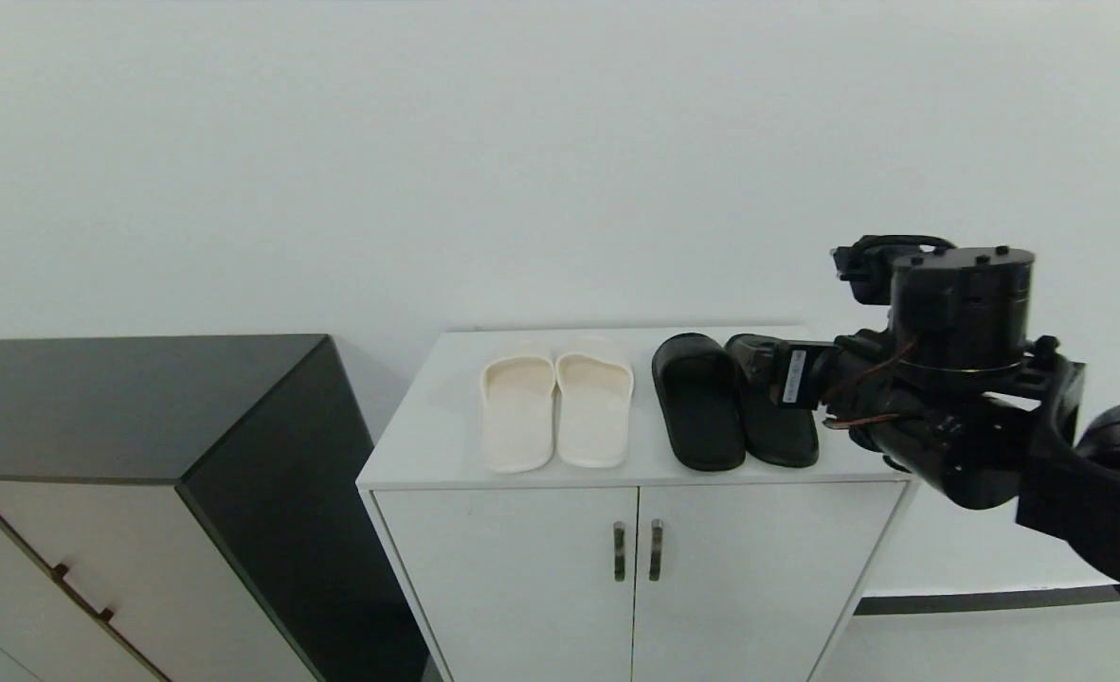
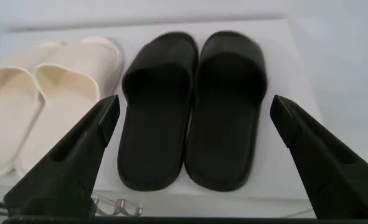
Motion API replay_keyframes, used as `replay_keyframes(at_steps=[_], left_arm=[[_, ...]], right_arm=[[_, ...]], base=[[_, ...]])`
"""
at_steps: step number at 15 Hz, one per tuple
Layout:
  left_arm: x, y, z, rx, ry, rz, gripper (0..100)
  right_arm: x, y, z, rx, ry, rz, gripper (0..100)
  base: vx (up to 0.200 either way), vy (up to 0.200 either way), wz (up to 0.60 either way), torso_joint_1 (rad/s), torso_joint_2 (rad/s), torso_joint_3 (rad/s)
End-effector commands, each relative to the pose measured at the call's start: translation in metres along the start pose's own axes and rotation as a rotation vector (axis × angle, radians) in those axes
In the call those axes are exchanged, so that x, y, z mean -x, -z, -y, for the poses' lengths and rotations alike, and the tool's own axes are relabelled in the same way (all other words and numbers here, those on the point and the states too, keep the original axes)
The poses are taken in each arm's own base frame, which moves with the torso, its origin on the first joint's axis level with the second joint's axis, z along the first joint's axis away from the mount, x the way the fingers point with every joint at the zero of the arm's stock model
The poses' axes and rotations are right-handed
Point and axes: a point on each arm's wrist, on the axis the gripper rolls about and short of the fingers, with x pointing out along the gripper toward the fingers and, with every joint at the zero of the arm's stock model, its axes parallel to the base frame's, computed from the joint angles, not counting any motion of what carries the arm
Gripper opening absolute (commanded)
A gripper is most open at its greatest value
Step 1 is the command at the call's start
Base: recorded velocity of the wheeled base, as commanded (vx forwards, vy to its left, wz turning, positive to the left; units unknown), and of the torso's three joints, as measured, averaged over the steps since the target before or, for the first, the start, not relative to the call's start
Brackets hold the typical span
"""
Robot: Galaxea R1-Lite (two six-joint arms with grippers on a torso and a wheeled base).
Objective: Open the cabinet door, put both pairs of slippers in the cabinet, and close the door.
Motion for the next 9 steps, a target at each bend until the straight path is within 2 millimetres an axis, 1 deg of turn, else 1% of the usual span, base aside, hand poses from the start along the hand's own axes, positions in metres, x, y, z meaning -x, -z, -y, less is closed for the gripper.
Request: replay_keyframes(at_steps=[1,3,4,6,9], left_arm=[[0.000,0.000,0.000,0.000,0.000,0.000,0],[0.000,0.000,0.000,0.002,-0.001,0.000,0],[0.000,0.000,0.000,0.002,0.000,0.000,0],[0.000,0.000,0.000,0.002,0.000,0.000,0],[0.000,0.000,0.000,0.002,0.000,-0.001,0]], right_arm=[[-0.030,0.023,-0.009,0.025,0.018,-0.047,100],[-0.041,0.028,-0.010,0.019,-0.007,-0.038,100],[-0.053,0.034,-0.008,0.019,-0.010,-0.046,100],[-0.072,0.041,0.000,0.036,0.008,-0.064,100],[-0.088,0.049,0.000,0.042,-0.003,-0.080,100]], base=[[0.000,0.000,0.00,0.000,0.00,0.000],[0.000,0.000,0.00,0.000,0.00,0.000],[0.000,0.000,0.00,0.000,0.00,0.000],[0.000,0.000,0.00,0.000,0.00,0.000],[0.000,0.000,0.00,0.000,0.00,0.000]])
